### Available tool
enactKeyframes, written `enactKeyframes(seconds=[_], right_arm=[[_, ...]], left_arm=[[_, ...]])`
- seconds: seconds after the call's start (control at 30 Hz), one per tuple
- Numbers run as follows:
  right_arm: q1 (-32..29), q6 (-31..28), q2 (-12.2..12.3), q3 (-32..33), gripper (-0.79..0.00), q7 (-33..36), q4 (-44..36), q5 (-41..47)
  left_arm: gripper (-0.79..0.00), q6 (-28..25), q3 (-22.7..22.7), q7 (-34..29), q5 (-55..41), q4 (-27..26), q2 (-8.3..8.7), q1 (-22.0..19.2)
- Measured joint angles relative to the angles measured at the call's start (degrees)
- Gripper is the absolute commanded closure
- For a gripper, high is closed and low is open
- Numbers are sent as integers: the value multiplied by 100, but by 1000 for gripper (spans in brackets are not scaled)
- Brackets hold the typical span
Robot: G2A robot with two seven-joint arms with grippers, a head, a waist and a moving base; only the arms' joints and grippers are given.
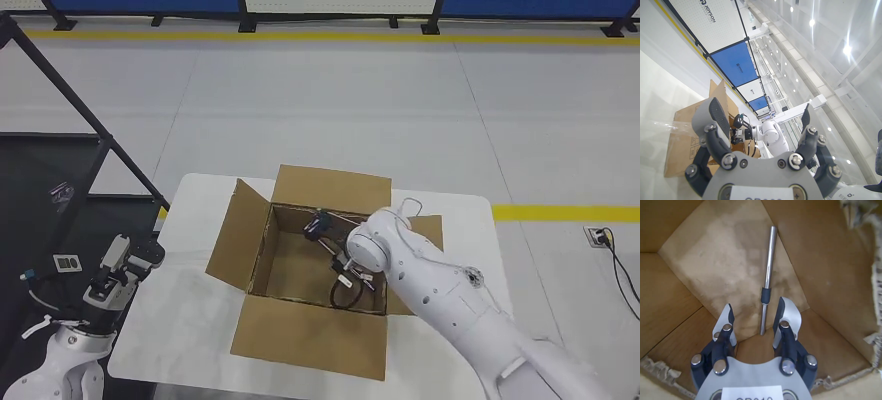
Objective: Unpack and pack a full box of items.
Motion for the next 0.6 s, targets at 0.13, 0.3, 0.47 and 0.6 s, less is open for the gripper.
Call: enactKeyframes(seconds=[0.13, 0.3, 0.47, 0.6], right_arm=[[57, -70, -154, -86, -385, -338, 636, 132], [148, 56, -348, -249, -354, -584, 1201, 33], [261, 17, -548, -341, -292, -764, 1571, 73], [341, -69, -692, -397, -292, -852, 1855, 103]], left_arm=[[-785, 0, 0, 0, 0, 0, 0, 0], [-785, 0, 0, 0, 0, 0, 0, 0], [-785, 0, 0, 0, 0, 0, 0, 0], [-785, 0, 0, 0, 0, 0, 0, 0]])
